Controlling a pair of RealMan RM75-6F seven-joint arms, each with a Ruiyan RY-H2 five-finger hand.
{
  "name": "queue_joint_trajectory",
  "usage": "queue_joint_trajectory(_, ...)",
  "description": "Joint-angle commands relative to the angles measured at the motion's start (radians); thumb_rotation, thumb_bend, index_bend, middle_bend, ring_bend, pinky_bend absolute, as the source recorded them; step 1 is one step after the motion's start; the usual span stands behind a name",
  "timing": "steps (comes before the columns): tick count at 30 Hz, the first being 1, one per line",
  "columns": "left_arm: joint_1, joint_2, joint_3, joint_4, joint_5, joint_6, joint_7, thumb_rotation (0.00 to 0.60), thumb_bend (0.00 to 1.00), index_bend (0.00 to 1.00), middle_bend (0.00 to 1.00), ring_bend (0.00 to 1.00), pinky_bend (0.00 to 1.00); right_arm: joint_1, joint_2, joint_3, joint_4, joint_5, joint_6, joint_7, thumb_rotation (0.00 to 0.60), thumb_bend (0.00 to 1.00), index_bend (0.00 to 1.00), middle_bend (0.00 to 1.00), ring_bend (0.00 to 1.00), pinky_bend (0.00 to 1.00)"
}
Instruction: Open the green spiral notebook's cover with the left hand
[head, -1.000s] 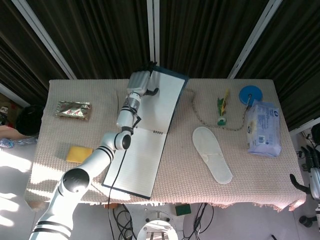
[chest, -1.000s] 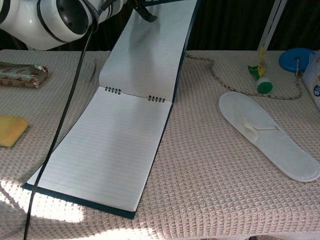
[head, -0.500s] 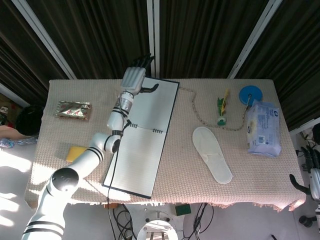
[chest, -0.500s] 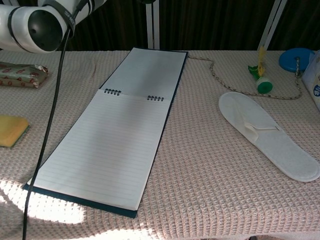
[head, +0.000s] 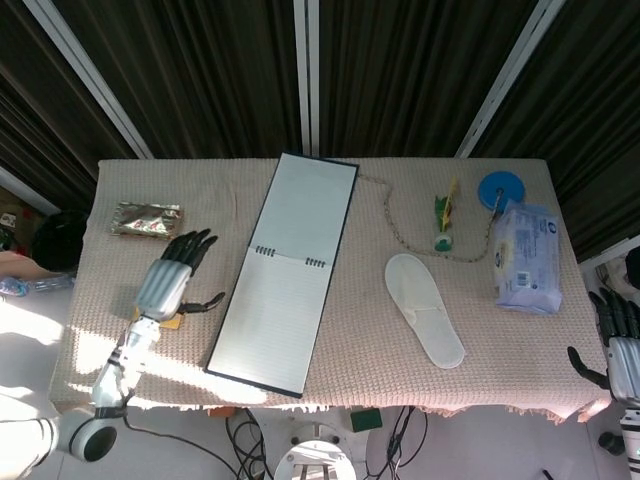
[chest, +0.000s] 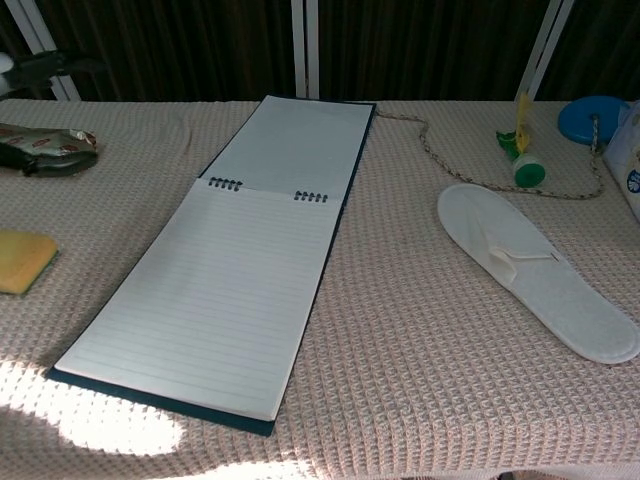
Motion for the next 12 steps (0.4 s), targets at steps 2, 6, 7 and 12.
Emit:
queue_joint_trajectory(2, 0.258, 0.066, 0.155, 0.071, 0.152, 0.247, 0.054, 0.286, 0.2, 0.04, 0.01, 0.0, 0.09, -0.001, -0.008, -0.006, 0.001, -0.017, 0.012, -0.014, 0.6, 0.28, 0.0, 0.0, 0.0, 0.0)
queue_joint_trajectory(6, 0.315, 0.048, 0.138, 0.134, 0.207, 0.297, 0.003, 0.283, 0.2, 0.04, 0.01, 0.0, 0.09, -0.001, -0.009, -0.014, -0.009, -0.041, 0.029, -0.032, 0.6, 0.28, 0.0, 0.0, 0.0, 0.0)
queue_joint_trajectory(7, 0.323, 0.044, 0.133, 0.144, 0.215, 0.301, -0.004, 0.281, 0.2, 0.04, 0.01, 0.0, 0.09, -0.002, -0.009, -0.015, -0.012, -0.045, 0.032, -0.036, 0.6, 0.28, 0.0, 0.0, 0.0, 0.0)
queue_joint_trajectory(12, 0.35, 0.038, 0.106, 0.162, 0.237, 0.289, -0.02, 0.284, 0.2, 0.04, 0.01, 0.0, 0.09, -0.007, 0.001, -0.024, -0.027, -0.042, 0.025, -0.048, 0.6, 0.28, 0.0, 0.0, 0.0, 0.0)
